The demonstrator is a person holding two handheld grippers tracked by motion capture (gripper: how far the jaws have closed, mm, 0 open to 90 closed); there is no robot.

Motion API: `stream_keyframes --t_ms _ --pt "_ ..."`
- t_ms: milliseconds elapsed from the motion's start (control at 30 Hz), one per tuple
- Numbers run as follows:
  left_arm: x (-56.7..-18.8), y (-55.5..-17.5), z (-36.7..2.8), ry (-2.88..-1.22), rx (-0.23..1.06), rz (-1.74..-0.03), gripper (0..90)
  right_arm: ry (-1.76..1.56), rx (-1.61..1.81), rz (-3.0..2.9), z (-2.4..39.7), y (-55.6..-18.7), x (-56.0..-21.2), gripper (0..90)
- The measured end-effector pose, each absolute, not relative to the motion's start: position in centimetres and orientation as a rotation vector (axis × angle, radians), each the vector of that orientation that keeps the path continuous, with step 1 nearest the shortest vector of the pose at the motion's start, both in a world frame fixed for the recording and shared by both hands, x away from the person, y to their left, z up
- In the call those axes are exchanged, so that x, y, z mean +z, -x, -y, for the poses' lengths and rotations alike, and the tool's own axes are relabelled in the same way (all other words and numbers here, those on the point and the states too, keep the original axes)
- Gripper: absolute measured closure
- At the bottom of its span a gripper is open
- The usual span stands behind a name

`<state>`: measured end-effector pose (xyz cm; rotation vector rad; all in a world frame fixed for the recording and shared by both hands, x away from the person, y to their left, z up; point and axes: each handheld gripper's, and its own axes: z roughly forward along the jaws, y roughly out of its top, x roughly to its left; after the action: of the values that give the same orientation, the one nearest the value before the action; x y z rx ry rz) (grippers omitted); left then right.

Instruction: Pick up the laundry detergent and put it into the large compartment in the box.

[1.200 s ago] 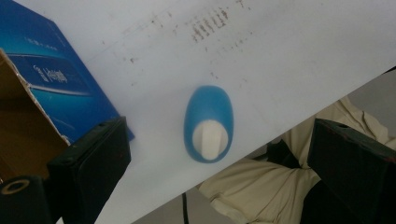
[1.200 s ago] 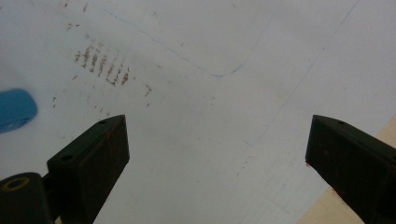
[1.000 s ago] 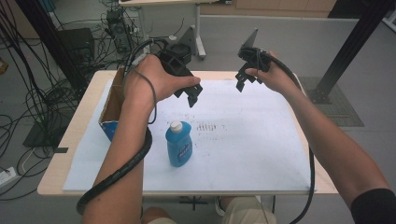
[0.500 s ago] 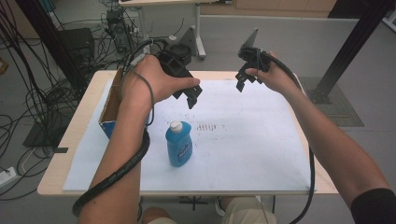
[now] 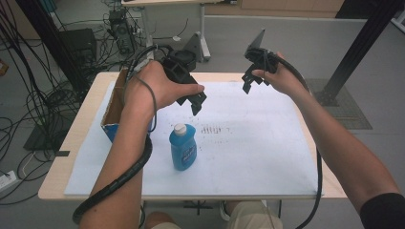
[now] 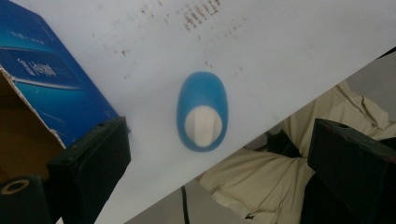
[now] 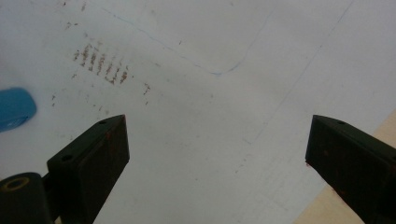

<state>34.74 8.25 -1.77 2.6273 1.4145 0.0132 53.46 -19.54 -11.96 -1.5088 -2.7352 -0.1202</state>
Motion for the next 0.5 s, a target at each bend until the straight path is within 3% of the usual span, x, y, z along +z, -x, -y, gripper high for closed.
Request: stream_keyframes --t_ms 500 --pt "-2.79 -34.9 -8.07 -2.647 -0.014 -1.392 6.3 1.512 -0.128 2.733 19.7 -53.39 -11.89 6.2"
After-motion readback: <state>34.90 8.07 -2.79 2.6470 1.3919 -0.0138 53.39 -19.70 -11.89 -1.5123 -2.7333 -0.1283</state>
